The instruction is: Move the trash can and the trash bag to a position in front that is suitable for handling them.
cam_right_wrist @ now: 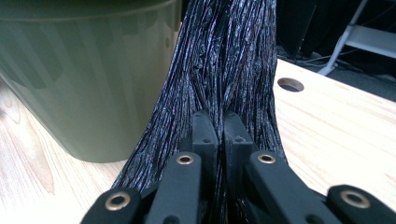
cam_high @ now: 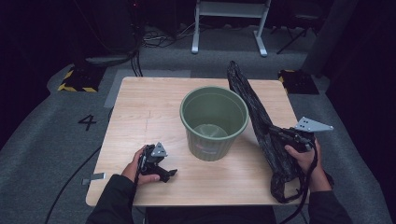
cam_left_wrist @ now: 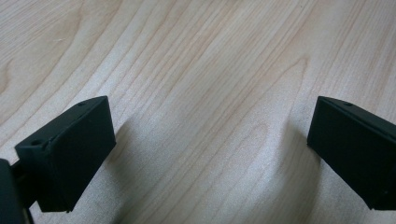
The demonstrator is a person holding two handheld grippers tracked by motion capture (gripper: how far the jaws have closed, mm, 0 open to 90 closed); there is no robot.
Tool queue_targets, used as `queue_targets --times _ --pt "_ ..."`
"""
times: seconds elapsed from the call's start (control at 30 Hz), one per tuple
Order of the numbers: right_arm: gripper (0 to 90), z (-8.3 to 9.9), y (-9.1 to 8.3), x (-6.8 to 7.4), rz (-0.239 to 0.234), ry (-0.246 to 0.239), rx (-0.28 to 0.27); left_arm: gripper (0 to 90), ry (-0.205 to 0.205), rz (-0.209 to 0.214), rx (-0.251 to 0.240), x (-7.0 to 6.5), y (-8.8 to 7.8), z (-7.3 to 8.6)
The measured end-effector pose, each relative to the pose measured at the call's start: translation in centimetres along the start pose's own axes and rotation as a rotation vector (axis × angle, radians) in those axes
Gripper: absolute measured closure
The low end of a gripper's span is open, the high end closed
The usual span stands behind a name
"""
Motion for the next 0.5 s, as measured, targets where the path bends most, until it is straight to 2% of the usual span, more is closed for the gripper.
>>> queue_targets --times 0.37,0.5 --pt "86.9 -1.3 -0.8 0.9 -0.011 -0.065 -0.027 0.5 -0.001 -0.005 -0.001 0.1 0.0 0.0" --pt "86.9 -1.8 -1.3 1.4 -0.021 -0.086 -0.052 0.5 0.000 -0.003 -0.001 0.1 0.1 0.0"
Point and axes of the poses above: each handheld gripper's, and its own axes: y roughly forward along the jaws, z roughly out of its underside, x roughly to its left, the point moved 3 cm from there along y, roughly forward along the jaws, and after that the axes turned 15 degrees about -z, right-handed, at the moved point
